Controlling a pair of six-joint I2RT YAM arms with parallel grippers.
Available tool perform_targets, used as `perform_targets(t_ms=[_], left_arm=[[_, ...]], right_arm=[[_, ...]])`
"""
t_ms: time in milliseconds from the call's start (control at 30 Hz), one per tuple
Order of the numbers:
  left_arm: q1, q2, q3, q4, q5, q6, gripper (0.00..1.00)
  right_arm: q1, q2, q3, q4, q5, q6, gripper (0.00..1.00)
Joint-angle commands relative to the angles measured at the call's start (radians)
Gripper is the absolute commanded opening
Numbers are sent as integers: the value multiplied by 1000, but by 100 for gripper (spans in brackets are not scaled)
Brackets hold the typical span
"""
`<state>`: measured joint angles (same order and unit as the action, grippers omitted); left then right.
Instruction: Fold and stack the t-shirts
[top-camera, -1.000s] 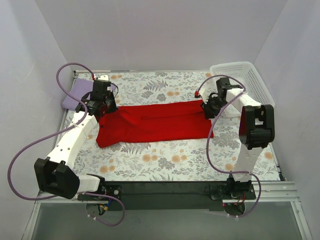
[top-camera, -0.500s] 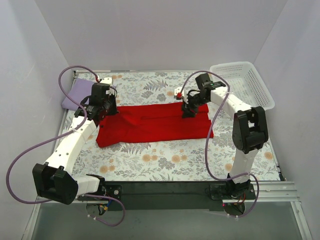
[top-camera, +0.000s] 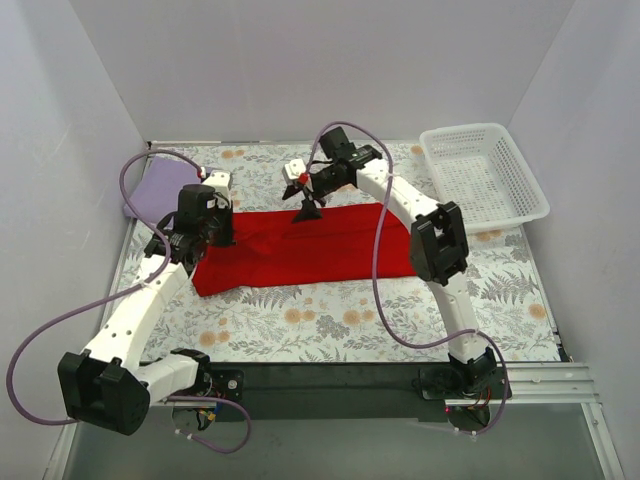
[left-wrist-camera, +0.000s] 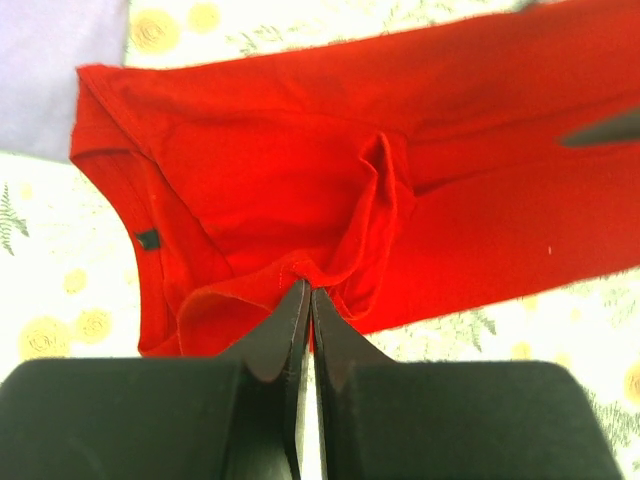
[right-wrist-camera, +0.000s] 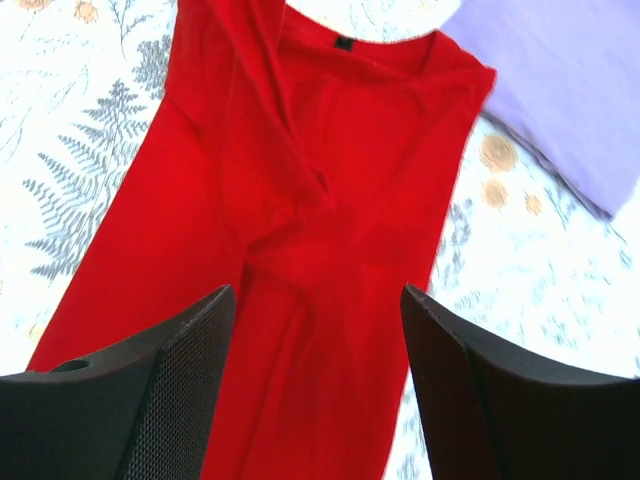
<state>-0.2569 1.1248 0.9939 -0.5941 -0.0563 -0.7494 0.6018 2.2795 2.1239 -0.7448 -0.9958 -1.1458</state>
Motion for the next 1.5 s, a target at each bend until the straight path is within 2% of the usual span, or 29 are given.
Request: perform_targets(t_ms=[0, 300, 433, 633, 700, 800, 833, 900, 933, 1033, 1267, 1467], left_arm=[[5, -77, -34, 34, 44, 45, 0], [5, -132, -80, 56, 119, 79, 0], [5, -129, -80, 51, 128, 85, 0], [5, -128, -74, 53, 124, 85, 0], [5, -128, -74, 56, 119, 84, 0], [5, -128, -72, 62, 107, 81, 0], [5, -126, -72, 63, 104, 79, 0], [5, -123, -67, 66, 96, 76, 0], [5, -117, -63, 69, 92, 74, 0], [5, -99, -54, 79, 81, 71, 0], [5, -51, -40, 105, -5, 53, 0], [5, 7, -21, 142, -50, -1, 0]], right_arm=[[45, 69, 123, 2, -56, 50, 74], [137, 127, 133, 93, -43, 78, 75], [150, 118, 99, 205, -40, 181, 76], [156, 104, 59, 211, -37, 182, 69], [162, 100, 41, 209, -30, 182, 63], [167, 89, 18, 211, -29, 186, 48], [168, 86, 11, 209, -26, 187, 37], [168, 72, -1, 209, -7, 187, 26], [168, 66, -7, 211, 5, 187, 17], [168, 37, -27, 213, 60, 201, 3], [159, -44, -108, 232, 221, 280, 1], [151, -101, -183, 277, 279, 385, 1]])
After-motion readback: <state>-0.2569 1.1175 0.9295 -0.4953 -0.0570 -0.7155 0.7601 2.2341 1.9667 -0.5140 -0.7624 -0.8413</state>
